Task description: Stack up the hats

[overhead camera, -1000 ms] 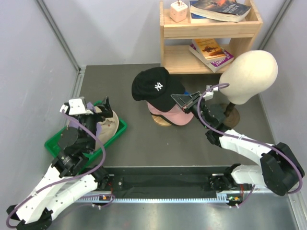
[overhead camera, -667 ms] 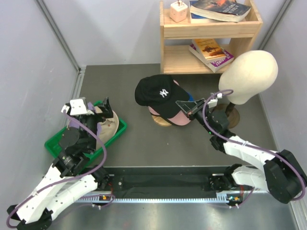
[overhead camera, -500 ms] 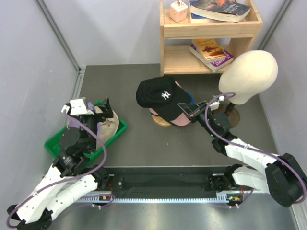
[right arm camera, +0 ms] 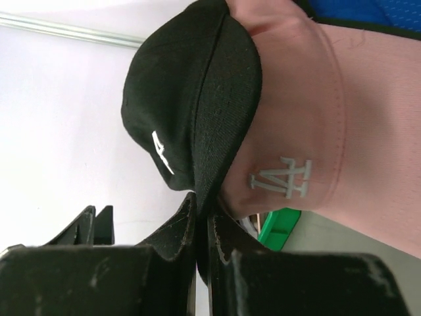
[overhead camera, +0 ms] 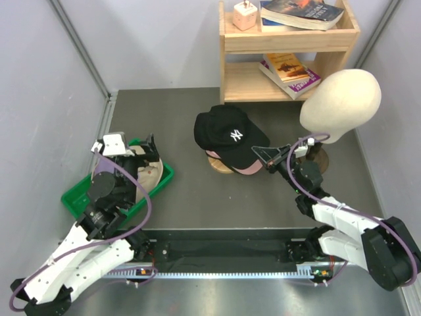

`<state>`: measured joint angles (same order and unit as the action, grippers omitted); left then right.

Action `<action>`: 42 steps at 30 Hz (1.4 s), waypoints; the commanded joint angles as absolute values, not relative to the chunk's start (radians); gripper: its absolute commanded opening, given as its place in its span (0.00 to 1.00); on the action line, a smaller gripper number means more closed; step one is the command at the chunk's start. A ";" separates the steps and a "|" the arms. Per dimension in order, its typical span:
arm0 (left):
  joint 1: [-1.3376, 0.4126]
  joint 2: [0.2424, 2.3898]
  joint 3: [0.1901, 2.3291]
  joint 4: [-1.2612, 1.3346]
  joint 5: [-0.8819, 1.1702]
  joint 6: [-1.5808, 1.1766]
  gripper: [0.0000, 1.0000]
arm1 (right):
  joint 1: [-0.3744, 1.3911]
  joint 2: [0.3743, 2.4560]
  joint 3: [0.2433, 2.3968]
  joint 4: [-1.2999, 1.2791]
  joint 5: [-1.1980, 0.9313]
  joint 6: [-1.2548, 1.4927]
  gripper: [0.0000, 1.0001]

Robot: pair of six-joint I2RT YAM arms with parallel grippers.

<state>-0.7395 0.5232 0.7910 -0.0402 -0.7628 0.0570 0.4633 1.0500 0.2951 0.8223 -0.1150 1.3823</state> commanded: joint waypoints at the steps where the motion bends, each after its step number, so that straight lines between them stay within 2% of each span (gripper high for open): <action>1: -0.739 0.546 0.788 0.011 -0.727 0.066 0.99 | 0.403 1.077 0.229 0.822 -0.087 1.381 0.00; 19: -0.739 0.615 0.790 0.005 -0.670 0.029 0.99 | 0.370 1.187 0.143 0.867 -0.032 1.322 0.00; 27: -0.739 0.626 0.790 0.005 -0.660 0.021 0.99 | 0.368 1.026 0.158 0.599 0.121 1.181 0.00; 31: -0.738 0.632 0.788 0.005 -0.660 0.020 0.99 | 0.370 0.994 0.176 0.546 0.164 1.129 0.00; 36: -0.739 0.644 0.787 -0.025 -0.657 0.018 0.99 | 0.368 1.046 0.184 0.572 0.153 1.108 0.00; 42: -0.739 0.655 0.787 -0.028 -0.653 0.014 0.99 | 0.368 1.120 0.189 0.686 0.062 1.094 0.06</action>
<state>-0.7395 0.6479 0.7906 -0.0467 -0.6689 0.0250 0.3981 1.0519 0.1925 0.8024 -0.0006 1.2018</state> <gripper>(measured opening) 0.991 0.060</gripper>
